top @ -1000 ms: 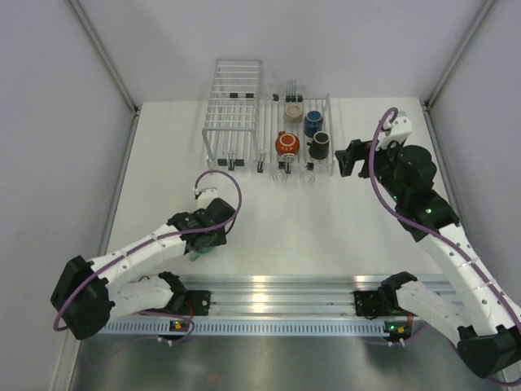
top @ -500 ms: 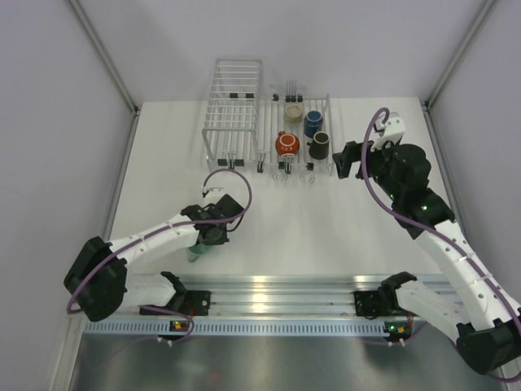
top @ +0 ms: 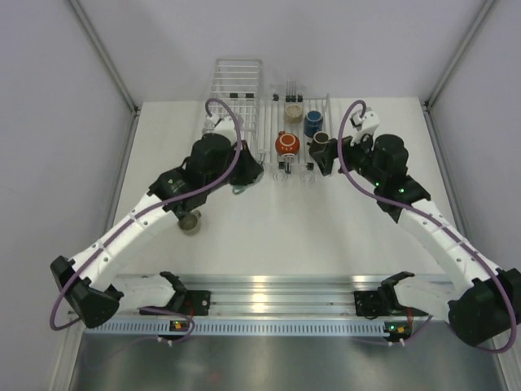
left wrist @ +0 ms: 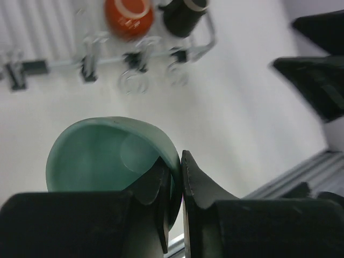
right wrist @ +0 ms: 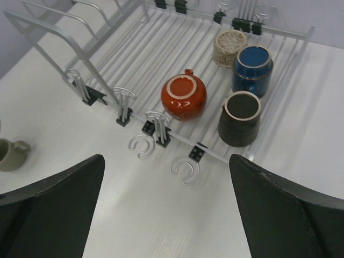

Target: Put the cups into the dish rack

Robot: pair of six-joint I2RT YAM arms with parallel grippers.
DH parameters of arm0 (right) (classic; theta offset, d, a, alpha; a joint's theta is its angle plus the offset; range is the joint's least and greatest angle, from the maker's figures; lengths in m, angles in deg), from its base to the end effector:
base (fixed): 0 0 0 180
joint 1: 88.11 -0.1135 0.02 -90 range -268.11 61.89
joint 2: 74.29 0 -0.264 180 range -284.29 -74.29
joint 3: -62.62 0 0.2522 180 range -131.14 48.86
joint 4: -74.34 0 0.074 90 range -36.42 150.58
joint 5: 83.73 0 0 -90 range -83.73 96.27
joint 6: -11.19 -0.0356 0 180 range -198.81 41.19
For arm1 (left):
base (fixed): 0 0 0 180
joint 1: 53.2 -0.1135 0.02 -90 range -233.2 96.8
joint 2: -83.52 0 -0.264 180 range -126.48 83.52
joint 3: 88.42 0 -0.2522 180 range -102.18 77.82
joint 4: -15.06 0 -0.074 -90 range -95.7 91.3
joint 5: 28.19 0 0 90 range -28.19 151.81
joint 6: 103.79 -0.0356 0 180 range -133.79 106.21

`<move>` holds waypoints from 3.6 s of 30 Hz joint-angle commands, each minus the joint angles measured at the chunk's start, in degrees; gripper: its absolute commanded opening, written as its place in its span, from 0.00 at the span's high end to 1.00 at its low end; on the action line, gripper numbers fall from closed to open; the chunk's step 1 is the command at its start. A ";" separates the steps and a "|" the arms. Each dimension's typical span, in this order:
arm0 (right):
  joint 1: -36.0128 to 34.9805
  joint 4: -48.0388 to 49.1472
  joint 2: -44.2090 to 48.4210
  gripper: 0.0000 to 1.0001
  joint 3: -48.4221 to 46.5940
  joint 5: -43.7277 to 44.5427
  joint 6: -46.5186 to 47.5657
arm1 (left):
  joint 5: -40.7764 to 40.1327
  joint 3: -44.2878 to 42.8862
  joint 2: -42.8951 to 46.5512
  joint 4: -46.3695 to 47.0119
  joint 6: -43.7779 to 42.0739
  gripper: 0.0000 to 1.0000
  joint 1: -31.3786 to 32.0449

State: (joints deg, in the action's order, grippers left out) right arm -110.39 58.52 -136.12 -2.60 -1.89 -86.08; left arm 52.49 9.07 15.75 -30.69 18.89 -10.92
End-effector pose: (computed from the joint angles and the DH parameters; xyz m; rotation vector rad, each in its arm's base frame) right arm 0.2329 0.1009 0.3376 -0.3393 1.7809 0.4957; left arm 0.1944 -0.1690 0.3658 0.0816 2.1629 -0.6043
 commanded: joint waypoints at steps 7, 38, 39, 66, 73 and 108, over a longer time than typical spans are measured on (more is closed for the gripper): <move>5.14 21.57 -4.09 0.01 -11.27 -27.04 -7.57 | 53.94 -9.55 -13.67 52.15 25.37 1.00 -22.31; 6.20 19.47 -29.15 0.01 -41.88 -44.31 -14.71 | 57.13 -28.63 -43.94 105.38 80.87 1.00 -20.48; 6.20 19.55 -29.06 0.01 -41.79 -44.39 -14.88 | 57.05 -29.41 -44.72 105.38 80.87 1.00 -20.40; 2.16 19.47 -32.31 0.12 -42.76 -42.73 -14.53 | 55.20 -30.04 -46.49 105.38 80.08 1.00 -17.50; 2.33 17.62 -30.90 0.12 -42.41 -42.37 -13.03 | 55.73 -26.61 -44.64 105.46 79.37 1.00 -17.67; 3.30 13.76 -25.98 0.54 -38.36 -45.27 -11.10 | 54.59 -24.24 -42.27 105.46 77.79 1.00 -19.17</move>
State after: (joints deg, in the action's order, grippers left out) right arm -107.42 71.52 -165.82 -40.78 -43.99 -98.78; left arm 110.48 -14.58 -30.19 71.19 97.73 -28.88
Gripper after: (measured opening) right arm 0.884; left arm 0.146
